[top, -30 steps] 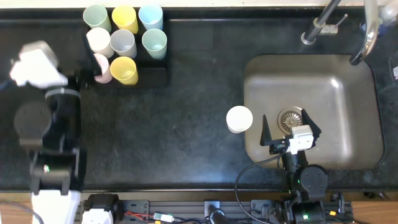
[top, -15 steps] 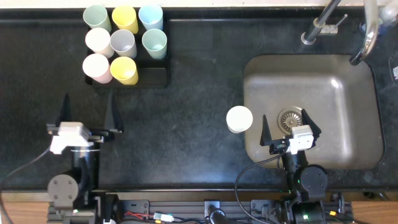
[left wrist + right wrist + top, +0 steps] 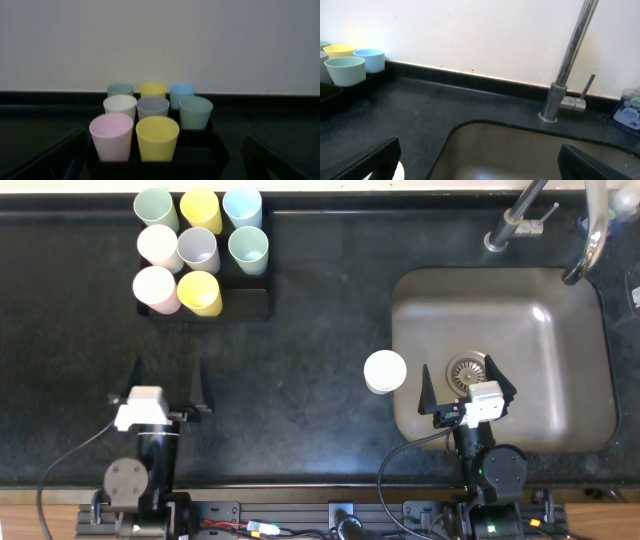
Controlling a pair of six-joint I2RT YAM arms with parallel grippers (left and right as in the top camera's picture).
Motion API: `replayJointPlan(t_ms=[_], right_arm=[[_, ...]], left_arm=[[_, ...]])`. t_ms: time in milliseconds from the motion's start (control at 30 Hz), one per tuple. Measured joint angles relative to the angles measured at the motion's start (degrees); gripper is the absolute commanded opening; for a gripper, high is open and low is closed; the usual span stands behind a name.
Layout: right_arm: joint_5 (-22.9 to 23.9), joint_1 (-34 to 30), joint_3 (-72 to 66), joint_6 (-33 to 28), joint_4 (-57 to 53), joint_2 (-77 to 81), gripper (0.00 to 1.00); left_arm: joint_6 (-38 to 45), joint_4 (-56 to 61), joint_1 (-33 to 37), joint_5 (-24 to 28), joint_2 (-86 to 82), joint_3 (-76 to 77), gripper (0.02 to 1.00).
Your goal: Store Cups
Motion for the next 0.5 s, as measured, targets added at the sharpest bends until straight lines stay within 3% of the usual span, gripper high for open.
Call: replayJointPlan(t_ms=[133, 500], right_arm=[[0.0, 0.0, 0.0, 0.0, 0.02, 0.0, 0.996], [-0.02, 0.02, 0.0, -0.02, -0.02, 0.0, 0.998]], left_arm=[[0.61, -8.24, 0.0, 0.0, -0.07, -0.39, 0.998], [0.79, -8.33, 0.0, 0.0, -0.04, -0.39, 1.0]])
